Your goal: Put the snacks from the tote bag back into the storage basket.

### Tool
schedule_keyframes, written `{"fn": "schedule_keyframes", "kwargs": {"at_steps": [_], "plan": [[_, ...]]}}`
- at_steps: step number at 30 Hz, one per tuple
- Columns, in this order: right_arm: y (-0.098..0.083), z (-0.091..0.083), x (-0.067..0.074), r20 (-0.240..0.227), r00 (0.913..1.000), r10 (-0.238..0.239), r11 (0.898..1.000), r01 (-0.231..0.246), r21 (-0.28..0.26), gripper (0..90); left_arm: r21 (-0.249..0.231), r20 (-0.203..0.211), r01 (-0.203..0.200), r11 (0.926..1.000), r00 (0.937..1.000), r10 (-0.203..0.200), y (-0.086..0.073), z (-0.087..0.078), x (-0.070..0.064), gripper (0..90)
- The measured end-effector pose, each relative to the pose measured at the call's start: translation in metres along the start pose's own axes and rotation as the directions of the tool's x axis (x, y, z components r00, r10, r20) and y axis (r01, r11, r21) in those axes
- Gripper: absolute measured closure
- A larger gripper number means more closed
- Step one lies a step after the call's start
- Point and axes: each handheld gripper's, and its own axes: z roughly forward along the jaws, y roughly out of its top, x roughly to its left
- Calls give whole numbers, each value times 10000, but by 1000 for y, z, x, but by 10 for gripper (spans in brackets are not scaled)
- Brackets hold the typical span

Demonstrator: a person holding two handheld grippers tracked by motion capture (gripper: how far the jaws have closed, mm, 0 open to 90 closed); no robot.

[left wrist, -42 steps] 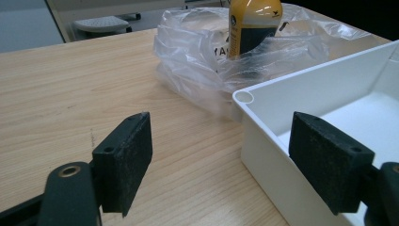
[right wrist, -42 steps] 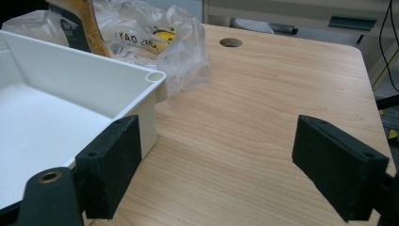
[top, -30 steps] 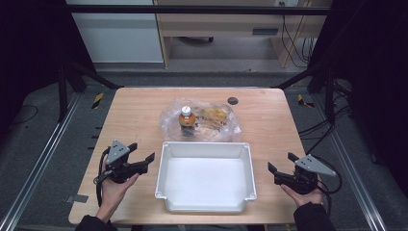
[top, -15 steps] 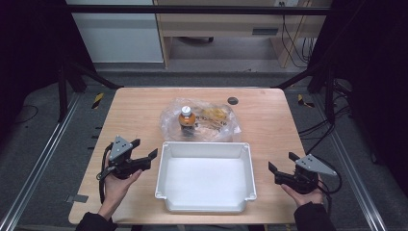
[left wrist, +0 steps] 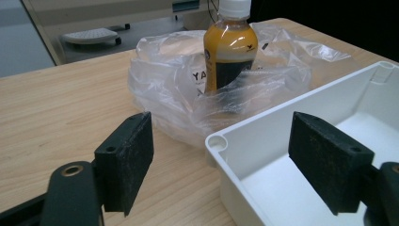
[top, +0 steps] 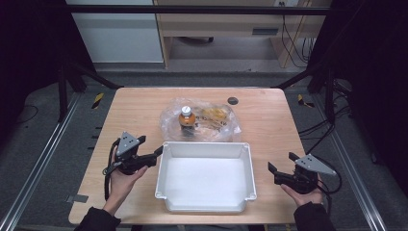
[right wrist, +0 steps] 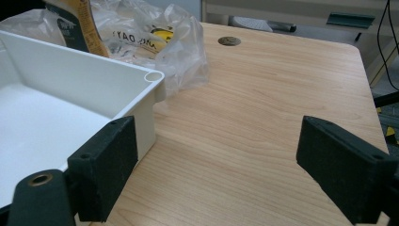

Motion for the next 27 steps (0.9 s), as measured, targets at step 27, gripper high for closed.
{"fn": "schedule_keyframes", "kwargs": {"at_steps": [27], "plan": [[-1,1,0,18,10000,-79,9999,79,120,126,-285,235,-171,9994,9996,177,33,23,-19,230]]}}
